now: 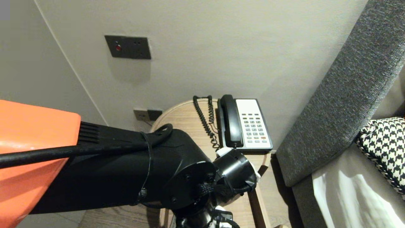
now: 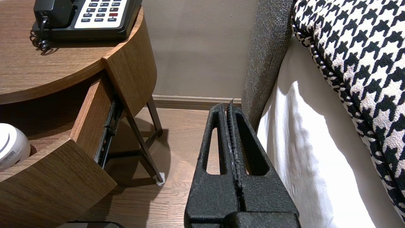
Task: Take the remote control out of the drawer one by one and place them on the table
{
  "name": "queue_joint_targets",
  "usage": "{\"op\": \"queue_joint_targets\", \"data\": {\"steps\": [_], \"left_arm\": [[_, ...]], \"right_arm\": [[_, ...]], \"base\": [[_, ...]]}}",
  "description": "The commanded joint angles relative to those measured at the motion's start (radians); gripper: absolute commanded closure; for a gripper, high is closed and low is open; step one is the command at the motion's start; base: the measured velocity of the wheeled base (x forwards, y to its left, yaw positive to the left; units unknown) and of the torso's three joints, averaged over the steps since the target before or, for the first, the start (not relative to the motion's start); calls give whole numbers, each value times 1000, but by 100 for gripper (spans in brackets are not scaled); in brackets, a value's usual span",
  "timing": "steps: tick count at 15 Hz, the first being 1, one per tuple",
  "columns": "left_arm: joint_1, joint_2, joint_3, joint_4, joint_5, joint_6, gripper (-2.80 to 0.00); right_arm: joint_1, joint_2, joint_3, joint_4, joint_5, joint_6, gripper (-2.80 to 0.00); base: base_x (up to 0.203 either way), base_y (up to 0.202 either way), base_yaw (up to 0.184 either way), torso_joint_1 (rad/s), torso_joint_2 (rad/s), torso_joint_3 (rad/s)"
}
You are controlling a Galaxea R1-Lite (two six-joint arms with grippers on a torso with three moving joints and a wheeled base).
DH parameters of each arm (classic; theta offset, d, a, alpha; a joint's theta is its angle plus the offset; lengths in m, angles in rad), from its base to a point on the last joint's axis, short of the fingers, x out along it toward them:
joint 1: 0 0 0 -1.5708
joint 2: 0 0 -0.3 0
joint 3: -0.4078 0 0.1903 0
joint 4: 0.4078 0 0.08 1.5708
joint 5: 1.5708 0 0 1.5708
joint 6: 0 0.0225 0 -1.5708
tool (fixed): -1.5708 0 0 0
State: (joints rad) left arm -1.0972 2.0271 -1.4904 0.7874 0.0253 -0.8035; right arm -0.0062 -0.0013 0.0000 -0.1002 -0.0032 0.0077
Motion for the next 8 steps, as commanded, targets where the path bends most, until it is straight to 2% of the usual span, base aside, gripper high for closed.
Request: {"op": "queue_joint_targets", "data": {"steps": [1, 8], "left_arm": [[0, 26, -1, 3, 2, -10, -280], [-2, 70, -22, -11, 1, -11, -280]], "right_arm": [[0, 0, 40, -1, 0, 0, 0], [0, 0, 40, -1, 0, 0, 0]], "base": [[0, 0, 0, 0, 0, 0], [0, 0, 0, 0, 0, 0]]}}
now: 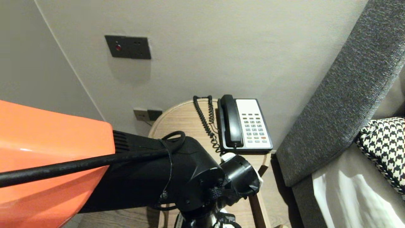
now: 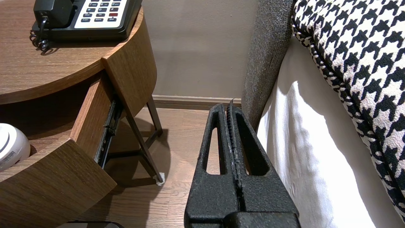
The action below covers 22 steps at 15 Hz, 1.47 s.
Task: Take the remote control out of the drawer one by one and place them on the table
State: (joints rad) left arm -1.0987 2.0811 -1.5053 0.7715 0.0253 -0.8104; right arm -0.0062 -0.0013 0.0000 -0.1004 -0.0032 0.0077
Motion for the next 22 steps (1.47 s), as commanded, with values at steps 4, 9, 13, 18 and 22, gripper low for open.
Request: {"op": "queue_joint_targets", "data": {"steps": [4, 9, 13, 18, 22], "left_arm": [[-3, 31, -9, 5, 1, -4, -280], [-3, 62, -35, 5, -1, -8, -280], [-2, 101, -82, 7, 48, -38, -280], [-1, 122, -72, 5, 107, -42, -280], [-3, 122, -81, -18, 100, -42, -280]], "right_arm": [[0, 0, 40, -1, 0, 0, 0], [0, 0, 40, -1, 0, 0, 0], [0, 0, 40, -1, 0, 0, 0], [0, 0, 40, -1, 0, 0, 0], [0, 0, 40, -1, 0, 0, 0]], "base": [[0, 0, 0, 0, 0, 0], [0, 0, 0, 0, 0, 0], [0, 0, 0, 0, 0, 0], [0, 0, 0, 0, 0, 0], [0, 0, 0, 0, 0, 0]]}}
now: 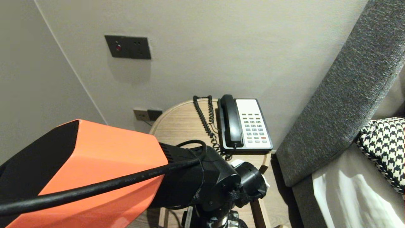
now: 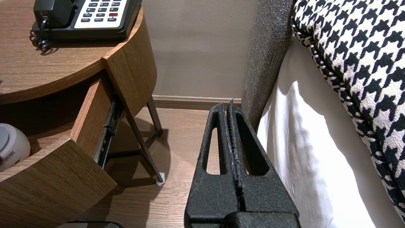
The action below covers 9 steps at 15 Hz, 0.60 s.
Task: Take the remote control out of the drawer one by one and place them on the table
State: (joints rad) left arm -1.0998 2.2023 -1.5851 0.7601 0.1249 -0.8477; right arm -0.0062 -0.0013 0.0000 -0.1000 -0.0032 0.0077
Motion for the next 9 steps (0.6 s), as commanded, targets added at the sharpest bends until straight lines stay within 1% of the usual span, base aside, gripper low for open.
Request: {"op": "queue_joint_targets", "data": {"steps": [1, 3, 7, 9], "left_arm": [[-2, -1, 1, -20, 1, -5, -280], [-3, -3, 1, -33, 2, -5, -280], [-2, -8, 36, -95, 5, -11, -280], [-2, -8, 51, -122, 40, -22, -280]], "right_arm": [[0, 0, 40, -1, 0, 0, 0], [0, 0, 40, -1, 0, 0, 0], [0, 0, 40, -1, 0, 0, 0], [0, 0, 40, -1, 0, 0, 0]], "base": [[0, 0, 0, 0, 0, 0], [0, 0, 0, 0, 0, 0], [0, 0, 0, 0, 0, 0], [0, 0, 0, 0, 0, 0]]}}
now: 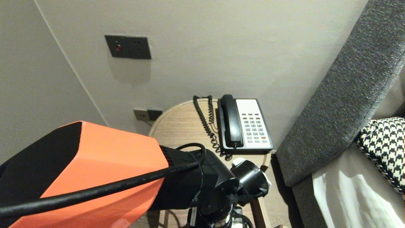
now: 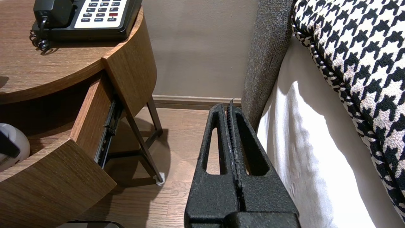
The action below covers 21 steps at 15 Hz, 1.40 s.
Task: Take the remote control out of the drawer one by one and place them on the table
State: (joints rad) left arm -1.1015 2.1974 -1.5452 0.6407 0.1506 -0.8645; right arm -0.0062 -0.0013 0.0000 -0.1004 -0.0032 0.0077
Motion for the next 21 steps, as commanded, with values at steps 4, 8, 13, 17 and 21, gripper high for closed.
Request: {"op": "queue_joint_targets", "data": {"steps": [4, 8, 13, 17, 21], "left_arm": [[-1, -4, 42, -66, 70, -5, -280], [-1, -4, 50, -92, 70, -5, -280], [0, -2, 90, -151, 71, -4, -280], [8, -4, 135, -211, 77, 3, -280], [15, 2, 139, -223, 78, 7, -280]], "right_arm": [[0, 0, 40, -1, 0, 0, 0], [0, 0, 40, -1, 0, 0, 0], [0, 0, 40, -1, 0, 0, 0], [0, 0, 40, -1, 0, 0, 0], [0, 0, 40, -1, 0, 0, 0]], "base": [[0, 0, 0, 0, 0, 0], [0, 0, 0, 0, 0, 0], [0, 0, 0, 0, 0, 0], [0, 0, 0, 0, 0, 0], [0, 0, 0, 0, 0, 0]]}}
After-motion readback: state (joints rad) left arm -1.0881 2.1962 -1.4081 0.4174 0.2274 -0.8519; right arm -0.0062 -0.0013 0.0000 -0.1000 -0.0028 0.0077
